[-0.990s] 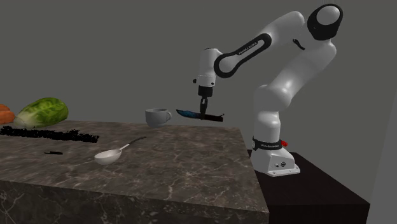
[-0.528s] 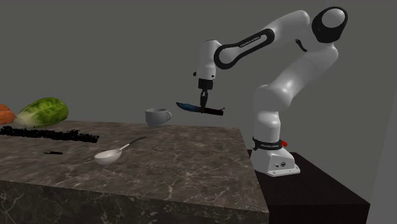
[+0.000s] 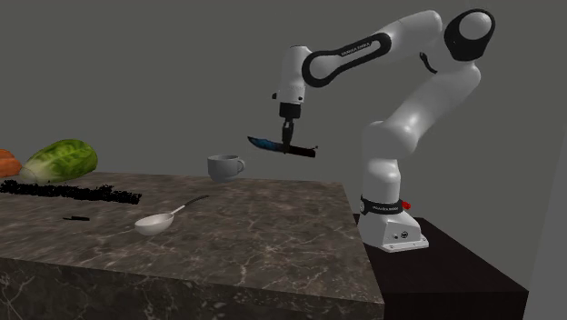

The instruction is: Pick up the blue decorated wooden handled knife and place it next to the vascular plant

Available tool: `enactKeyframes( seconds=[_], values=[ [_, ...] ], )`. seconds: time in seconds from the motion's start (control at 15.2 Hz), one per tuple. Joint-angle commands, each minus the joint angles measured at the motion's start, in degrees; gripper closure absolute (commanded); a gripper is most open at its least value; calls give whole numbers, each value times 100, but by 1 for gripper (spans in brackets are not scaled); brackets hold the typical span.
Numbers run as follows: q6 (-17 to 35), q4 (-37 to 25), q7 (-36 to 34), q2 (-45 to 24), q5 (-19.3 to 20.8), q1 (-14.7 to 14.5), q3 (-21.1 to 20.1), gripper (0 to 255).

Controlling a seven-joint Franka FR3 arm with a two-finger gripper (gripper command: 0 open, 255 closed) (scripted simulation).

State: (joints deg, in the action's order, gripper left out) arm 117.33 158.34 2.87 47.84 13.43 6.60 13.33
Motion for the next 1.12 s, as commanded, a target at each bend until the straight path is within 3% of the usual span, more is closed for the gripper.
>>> enactKeyframes(
  seconds=[0.0,0.53,1.06],
  values=[
    [192,-273,-149,-475,-111,-164,-85,255],
    [694,-1571,-656,-2321,-526,-681,-418,255],
    [708,-3224,-986,-4023,-816,-980,-657,255]
  ],
)
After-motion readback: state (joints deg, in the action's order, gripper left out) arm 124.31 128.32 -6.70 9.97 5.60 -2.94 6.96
